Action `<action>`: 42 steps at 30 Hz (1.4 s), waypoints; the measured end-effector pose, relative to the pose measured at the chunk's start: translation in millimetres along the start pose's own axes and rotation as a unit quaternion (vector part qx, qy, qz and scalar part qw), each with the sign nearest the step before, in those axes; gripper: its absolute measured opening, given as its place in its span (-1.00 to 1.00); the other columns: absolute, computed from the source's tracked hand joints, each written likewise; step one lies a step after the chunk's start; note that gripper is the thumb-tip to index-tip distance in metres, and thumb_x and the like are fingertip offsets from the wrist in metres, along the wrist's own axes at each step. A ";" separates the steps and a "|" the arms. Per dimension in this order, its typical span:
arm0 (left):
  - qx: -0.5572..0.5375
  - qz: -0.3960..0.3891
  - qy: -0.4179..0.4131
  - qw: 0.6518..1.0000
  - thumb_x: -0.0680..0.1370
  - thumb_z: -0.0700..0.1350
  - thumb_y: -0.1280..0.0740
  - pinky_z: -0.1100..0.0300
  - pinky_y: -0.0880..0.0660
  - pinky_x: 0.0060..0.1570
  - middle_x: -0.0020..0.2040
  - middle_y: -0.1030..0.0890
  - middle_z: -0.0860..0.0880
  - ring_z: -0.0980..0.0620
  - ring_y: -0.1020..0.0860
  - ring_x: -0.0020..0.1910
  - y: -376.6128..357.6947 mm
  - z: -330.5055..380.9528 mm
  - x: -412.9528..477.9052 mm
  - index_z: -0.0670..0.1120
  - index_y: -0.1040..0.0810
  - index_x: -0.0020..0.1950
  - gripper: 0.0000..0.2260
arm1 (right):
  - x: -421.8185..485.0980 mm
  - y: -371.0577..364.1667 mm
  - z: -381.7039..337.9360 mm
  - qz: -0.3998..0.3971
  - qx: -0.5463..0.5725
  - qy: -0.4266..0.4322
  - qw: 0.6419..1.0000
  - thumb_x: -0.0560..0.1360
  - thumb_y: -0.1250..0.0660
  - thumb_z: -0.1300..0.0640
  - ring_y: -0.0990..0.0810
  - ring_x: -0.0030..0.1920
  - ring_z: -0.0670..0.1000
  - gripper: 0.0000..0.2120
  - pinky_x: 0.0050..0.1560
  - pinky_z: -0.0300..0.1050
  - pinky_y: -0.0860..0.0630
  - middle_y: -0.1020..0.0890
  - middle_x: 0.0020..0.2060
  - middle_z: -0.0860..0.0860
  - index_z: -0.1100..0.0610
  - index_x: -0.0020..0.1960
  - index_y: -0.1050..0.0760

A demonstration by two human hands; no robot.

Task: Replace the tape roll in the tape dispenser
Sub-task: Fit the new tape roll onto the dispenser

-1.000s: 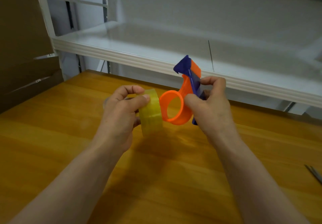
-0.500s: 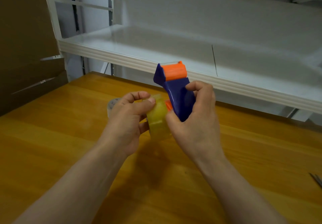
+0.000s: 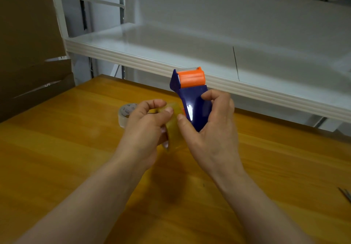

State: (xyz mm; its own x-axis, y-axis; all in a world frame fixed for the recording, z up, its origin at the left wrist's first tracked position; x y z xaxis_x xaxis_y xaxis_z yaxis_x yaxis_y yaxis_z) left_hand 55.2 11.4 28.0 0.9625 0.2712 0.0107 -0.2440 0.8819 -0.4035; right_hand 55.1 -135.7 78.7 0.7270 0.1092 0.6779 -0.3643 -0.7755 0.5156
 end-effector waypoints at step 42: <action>0.010 -0.028 -0.043 0.999 0.64 -0.25 -0.26 0.15 -0.58 -0.30 -0.31 -0.66 0.04 0.10 -0.63 -0.37 8.6 12.4 10.4 -0.05 -0.49 0.26 -0.78 | -19.9 -35.1 -3.9 -0.128 0.205 -0.068 0.968 0.35 -0.61 0.08 -0.59 0.18 -0.12 -0.10 0.06 -0.17 -0.66 -0.45 0.26 -0.11 -0.22 0.43 -0.08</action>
State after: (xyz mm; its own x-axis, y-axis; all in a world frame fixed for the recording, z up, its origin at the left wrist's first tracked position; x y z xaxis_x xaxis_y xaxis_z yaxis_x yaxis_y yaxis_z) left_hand 61.7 26.6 36.0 0.9610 0.2526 0.1126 -0.1927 0.9036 -0.3825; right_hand 51.2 -108.2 49.2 0.8433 0.2688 0.4655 0.0795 -0.9188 0.3866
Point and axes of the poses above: each hand's wrist, its own x-axis towards the middle knuckle, its own y-axis out of the back of the hand, z = x × y, the point moved 8 cm from there along x, towards the middle knuckle
